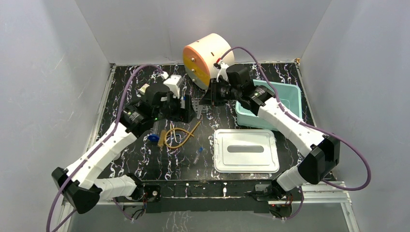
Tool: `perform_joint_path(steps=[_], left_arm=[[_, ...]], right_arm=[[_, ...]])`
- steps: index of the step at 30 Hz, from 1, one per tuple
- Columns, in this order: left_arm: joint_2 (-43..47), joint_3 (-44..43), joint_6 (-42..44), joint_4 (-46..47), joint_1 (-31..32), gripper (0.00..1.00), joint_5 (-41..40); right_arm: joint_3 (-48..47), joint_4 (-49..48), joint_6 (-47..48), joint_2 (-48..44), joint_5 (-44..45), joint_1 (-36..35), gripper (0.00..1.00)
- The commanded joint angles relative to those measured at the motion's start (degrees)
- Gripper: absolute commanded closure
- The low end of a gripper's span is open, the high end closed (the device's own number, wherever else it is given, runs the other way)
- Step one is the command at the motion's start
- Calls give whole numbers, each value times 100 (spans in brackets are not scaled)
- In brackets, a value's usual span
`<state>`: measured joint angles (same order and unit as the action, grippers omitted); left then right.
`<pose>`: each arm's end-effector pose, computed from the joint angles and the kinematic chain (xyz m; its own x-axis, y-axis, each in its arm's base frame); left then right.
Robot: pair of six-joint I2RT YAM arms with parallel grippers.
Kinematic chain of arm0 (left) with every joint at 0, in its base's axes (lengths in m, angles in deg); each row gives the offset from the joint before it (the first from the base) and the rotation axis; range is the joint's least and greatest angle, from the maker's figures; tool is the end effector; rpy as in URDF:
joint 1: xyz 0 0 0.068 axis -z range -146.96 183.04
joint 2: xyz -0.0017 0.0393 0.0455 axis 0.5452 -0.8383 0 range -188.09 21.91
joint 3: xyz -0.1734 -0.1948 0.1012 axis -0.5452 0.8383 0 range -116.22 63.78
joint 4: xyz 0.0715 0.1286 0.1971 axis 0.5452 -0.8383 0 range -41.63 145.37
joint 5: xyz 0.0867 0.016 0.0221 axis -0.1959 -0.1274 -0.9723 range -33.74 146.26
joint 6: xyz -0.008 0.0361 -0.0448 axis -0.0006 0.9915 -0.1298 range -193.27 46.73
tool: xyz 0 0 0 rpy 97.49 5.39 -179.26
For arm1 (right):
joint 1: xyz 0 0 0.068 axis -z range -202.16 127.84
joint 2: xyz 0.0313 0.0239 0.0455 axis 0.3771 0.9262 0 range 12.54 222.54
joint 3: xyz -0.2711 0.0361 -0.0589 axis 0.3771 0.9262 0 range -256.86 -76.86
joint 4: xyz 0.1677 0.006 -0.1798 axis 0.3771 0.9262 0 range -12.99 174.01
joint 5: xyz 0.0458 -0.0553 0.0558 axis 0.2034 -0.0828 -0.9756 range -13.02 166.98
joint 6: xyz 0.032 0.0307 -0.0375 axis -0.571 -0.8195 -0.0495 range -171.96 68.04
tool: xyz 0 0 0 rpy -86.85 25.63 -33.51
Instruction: Organize the chemistry lab equipment
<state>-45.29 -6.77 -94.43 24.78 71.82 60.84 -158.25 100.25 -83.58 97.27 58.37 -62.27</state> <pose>0.1867 -0.1541 0.3838 -0.5783 0.0029 -0.8158 0.5049 0.7867 -0.3551 0.2422 0.2214 0.3794 -0.7260 0.0379 -0.6867 -0.5264 0.6118 0.5903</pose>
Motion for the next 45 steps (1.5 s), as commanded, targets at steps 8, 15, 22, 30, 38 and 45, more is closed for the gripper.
perform_joint_path(steps=[8,15,22,30,38,45], left_arm=[[1009,-597,-977,-1031,2,20,-3078],[1440,-83,-715,-783,6,19,-3314],[1549,498,-1127,-749,6,19,-3236],[1349,1125,-1713,-260,-159,11,-3040],[605,1743,-1707,344,-1704,13,-1386],[355,1983,-1460,826,-1985,13,-1156]], right_arm=[[-372,-870,1834,559,1766,-191,83],[76,-2346,2518,979,2292,-306,85],[393,-3671,2644,1385,2343,-305,86],[297,-4062,2741,1931,2051,-287,88],[343,-4228,2425,2126,1550,-102,88],[389,-4536,2561,2289,1799,-94,88]])
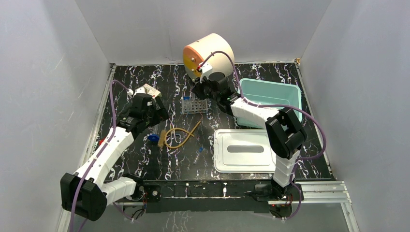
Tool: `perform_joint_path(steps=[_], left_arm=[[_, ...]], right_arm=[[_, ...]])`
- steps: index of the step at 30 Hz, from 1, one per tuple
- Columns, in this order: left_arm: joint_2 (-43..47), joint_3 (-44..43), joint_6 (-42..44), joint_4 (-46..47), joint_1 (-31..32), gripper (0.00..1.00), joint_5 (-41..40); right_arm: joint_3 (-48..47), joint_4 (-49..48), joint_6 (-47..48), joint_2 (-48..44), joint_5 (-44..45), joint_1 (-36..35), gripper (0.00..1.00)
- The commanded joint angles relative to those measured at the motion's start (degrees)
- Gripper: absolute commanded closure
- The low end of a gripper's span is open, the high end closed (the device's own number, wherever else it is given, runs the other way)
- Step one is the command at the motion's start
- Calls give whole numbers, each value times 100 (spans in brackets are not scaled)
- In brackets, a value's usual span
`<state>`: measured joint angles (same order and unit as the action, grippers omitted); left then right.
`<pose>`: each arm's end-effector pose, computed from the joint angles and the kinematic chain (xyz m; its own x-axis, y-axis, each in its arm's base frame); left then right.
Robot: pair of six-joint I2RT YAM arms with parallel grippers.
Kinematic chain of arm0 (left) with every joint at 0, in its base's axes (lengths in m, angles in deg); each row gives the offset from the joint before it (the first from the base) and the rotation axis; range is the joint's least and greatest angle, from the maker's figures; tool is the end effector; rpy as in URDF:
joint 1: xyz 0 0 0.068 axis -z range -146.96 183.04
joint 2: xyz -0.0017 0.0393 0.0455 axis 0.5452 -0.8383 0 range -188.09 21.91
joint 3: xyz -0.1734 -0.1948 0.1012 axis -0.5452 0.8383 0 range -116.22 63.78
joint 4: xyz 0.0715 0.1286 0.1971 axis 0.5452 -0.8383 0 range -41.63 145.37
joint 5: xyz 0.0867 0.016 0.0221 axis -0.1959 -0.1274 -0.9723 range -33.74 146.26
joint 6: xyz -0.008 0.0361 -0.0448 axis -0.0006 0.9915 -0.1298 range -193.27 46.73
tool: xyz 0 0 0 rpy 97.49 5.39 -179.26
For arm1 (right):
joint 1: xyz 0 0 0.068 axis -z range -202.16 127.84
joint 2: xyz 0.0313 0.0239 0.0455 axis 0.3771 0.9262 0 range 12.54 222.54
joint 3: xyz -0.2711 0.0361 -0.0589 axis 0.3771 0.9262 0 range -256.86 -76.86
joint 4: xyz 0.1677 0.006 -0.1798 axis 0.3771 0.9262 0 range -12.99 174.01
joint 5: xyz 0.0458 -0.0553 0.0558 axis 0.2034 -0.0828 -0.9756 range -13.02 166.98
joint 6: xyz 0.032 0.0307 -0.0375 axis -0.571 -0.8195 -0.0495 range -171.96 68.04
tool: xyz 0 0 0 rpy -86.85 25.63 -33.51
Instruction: Organize the chemistry lab equipment
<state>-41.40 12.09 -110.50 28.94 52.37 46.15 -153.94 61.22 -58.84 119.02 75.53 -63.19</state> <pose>0.2143 -0.0673 0.2976 -0.5815 -0.4273 -0.6923 -0.1964 0.8995 -0.3903 0.3294 0.2881 0.2865 -0.2571 -0.0652 -0.9642 -0.6487 0.7512 0.1222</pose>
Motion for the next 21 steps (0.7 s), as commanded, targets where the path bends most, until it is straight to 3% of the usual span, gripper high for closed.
perform_joint_path(steps=[1,14,21], left_arm=[[-64,119,153,437,-65,13,295],[-59,367,140,548,-124,12,357],[0,471,85,495,-128,12,339]], right_arm=[[-55,-652,128,168,54,-2,88],[403,-1581,264,332,511,-37,90],[496,-1906,347,432,279,-53,90]])
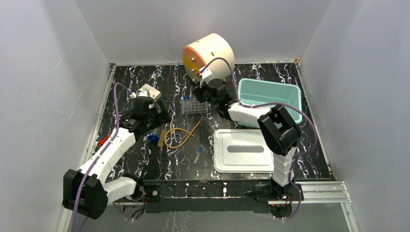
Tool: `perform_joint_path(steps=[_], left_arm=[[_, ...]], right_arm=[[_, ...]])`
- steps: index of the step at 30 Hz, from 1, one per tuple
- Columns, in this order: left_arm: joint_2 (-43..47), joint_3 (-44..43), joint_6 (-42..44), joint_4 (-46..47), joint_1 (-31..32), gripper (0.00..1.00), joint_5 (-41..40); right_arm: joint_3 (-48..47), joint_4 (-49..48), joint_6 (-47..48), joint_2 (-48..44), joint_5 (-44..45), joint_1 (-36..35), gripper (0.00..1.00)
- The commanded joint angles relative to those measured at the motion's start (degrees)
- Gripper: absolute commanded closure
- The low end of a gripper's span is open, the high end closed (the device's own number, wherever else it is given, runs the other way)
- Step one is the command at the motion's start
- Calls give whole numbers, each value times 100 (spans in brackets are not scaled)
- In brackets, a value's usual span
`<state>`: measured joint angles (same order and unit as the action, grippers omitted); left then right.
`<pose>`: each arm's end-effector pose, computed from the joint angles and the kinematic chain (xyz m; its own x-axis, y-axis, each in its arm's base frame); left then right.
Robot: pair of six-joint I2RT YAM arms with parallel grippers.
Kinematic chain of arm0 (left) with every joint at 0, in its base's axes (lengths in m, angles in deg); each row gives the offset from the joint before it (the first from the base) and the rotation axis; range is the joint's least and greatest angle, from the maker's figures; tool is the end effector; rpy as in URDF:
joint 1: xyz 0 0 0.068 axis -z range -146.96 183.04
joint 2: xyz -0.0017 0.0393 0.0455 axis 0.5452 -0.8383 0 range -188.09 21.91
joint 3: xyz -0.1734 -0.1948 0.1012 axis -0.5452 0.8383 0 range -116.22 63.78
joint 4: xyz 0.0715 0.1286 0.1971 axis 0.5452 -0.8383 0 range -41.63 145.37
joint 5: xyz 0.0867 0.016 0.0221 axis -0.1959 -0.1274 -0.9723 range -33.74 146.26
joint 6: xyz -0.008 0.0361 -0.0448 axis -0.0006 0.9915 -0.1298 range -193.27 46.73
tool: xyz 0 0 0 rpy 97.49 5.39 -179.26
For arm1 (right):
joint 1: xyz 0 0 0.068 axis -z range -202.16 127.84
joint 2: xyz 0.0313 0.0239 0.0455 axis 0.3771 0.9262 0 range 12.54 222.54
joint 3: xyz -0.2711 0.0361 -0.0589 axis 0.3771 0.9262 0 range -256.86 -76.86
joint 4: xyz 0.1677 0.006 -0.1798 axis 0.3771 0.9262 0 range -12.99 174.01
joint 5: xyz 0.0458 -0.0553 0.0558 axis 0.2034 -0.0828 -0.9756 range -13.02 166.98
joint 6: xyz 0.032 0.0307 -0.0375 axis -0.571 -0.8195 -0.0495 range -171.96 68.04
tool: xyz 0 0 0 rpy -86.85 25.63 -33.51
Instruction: Organize the chemistry lab equipment
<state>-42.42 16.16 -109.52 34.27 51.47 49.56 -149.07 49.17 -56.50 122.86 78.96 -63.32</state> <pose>0.2194 -0.0679 0.2789 -0.6031 -0.4181 -0.6793 -0.1614 0.8979 -0.4095 0.3356 0.2915 0.2535 -0.1839 -0.0558 -0.9814 -0.6196 0.7817 0.0716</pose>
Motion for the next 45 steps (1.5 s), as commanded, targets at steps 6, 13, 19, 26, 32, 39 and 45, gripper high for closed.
perform_joint_path(steps=[6,13,19,26,32,39,45], left_arm=[[123,-31,21,-96,-38,11,-178],[132,-21,-78,-121,-38,10,-74],[89,-62,-55,-122,-36,10,-64],[10,1,-49,-9,-39,9,-59],[9,55,-58,0,-36,9,-60],[14,112,-40,4,-34,9,-73],[32,103,-33,-39,-40,9,-154]], right_arm=[[96,-927,248,182,-163,-41,90],[314,-1304,321,230,-611,-43,91],[331,-1421,434,376,-446,-41,92],[233,-1470,445,484,-399,-43,92],[273,-1480,772,503,-380,-41,92],[93,-1510,915,705,-405,-44,92],[148,-1440,1074,745,-792,-41,91]])
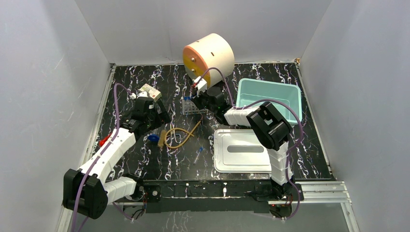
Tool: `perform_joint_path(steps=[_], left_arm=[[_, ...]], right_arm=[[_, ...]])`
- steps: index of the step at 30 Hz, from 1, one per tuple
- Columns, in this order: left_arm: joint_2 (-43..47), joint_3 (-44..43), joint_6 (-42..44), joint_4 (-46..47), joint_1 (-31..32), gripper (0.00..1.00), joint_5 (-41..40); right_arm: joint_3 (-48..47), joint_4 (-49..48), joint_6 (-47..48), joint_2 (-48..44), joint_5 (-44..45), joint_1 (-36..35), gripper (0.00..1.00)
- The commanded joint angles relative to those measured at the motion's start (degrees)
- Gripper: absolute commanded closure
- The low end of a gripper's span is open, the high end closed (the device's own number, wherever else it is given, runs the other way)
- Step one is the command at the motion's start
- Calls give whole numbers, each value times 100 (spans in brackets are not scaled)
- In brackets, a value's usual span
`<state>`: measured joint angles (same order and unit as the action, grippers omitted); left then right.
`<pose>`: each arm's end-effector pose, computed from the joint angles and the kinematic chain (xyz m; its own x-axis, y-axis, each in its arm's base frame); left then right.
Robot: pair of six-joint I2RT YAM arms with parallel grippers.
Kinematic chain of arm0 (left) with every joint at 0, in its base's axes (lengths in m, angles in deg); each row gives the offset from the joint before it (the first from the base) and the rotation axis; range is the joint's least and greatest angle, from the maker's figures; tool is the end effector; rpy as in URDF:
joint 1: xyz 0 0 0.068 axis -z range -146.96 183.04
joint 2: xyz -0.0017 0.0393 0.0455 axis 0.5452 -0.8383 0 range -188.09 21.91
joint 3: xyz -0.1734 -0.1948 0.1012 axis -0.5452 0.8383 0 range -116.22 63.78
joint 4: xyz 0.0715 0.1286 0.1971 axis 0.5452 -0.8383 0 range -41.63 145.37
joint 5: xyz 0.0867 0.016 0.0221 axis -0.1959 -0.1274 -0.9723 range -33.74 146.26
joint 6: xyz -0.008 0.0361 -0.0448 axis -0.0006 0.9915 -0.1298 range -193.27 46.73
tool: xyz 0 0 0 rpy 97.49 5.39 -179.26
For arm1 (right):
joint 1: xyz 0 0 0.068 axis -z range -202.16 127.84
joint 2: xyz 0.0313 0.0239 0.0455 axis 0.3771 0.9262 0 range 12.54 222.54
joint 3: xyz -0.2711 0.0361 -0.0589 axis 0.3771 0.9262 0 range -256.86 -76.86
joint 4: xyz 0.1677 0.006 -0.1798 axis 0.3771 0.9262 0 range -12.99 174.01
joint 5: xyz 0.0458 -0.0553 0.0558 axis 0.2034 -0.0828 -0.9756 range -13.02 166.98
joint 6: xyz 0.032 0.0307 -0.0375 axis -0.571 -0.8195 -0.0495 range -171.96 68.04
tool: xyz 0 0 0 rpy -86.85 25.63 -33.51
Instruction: Organize the chemistry lab equipment
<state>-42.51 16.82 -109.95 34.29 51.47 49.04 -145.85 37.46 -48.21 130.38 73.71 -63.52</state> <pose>0.2189 -0.0673 0.2749 -0.6058 -0.4229 -0.6739 -0.1765 0.8974 -0.4044 0.3407 0.3031 0.2022 -0.0751 -0.1533 -0.9853 -0.7084 0.7036 -0.0555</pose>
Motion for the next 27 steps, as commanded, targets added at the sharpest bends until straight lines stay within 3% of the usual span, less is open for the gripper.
perform_joint_path(steps=[1,27], left_arm=[[44,11,31,-62,-34,9,-130],[61,-7,65,-151,-39,9,-306]], right_arm=[[-168,-252,272,0,-305,-21,91],[-264,-123,306,110,-394,-22,73]])
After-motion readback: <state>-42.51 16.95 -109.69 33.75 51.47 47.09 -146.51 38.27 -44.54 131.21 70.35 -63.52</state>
